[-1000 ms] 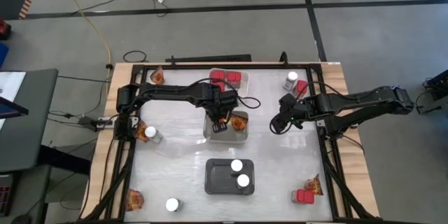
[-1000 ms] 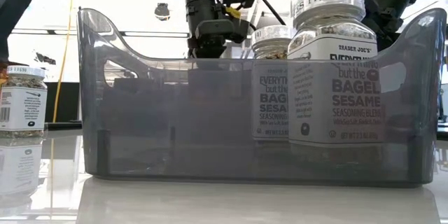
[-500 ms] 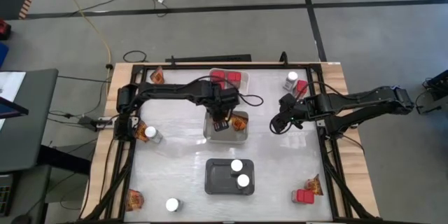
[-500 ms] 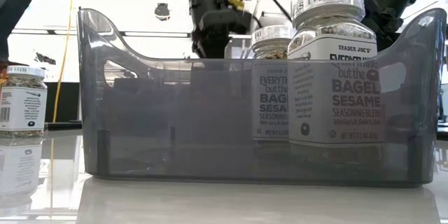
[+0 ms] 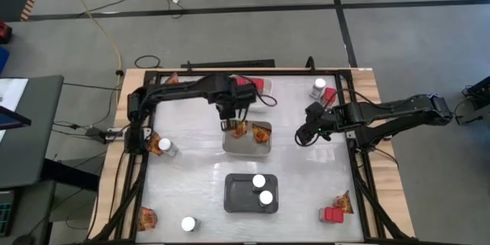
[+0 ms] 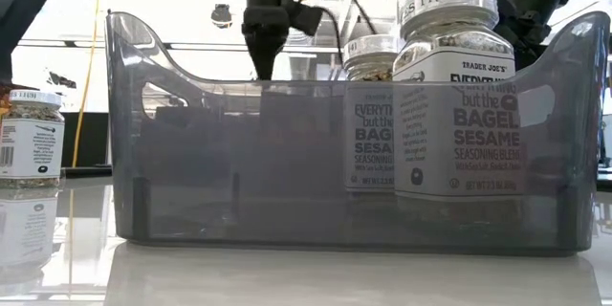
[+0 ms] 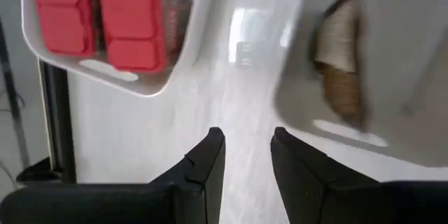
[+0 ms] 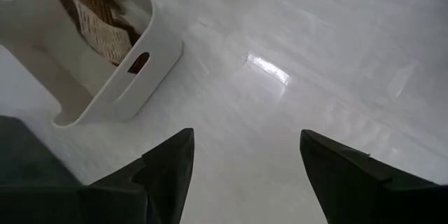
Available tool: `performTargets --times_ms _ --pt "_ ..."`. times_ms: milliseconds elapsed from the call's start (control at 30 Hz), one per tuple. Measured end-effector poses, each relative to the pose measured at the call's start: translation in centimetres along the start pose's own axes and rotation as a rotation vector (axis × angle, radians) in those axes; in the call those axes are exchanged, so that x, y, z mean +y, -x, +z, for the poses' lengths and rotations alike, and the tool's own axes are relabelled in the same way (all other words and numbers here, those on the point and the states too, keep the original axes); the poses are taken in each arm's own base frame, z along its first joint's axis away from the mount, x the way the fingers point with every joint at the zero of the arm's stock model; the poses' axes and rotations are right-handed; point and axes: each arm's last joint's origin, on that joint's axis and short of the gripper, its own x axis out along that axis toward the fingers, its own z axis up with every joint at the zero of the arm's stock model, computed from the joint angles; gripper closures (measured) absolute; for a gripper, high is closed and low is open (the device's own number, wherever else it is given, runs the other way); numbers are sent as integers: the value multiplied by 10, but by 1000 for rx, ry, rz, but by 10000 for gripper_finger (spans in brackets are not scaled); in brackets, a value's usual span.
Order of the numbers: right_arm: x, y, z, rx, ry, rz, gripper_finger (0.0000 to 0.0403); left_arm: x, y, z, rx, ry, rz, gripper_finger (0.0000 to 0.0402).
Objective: Sort spices by type
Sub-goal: Put the orange seasoning bag into the gray bin
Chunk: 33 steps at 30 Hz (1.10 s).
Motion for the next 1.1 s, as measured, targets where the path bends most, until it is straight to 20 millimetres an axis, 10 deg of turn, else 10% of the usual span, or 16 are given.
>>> performTargets --times_ms 367,700,1100 --pt "0 -1 2 -30 -86 -6 117 86 -26 -65 2 331 15 291" --pt "9 -22 9 -33 -111 -31 117 169 -11 -149 1 773 136 291" --pt "14 -36 9 -16 -116 -63 117 212 -17 -193 70 817 155 291"
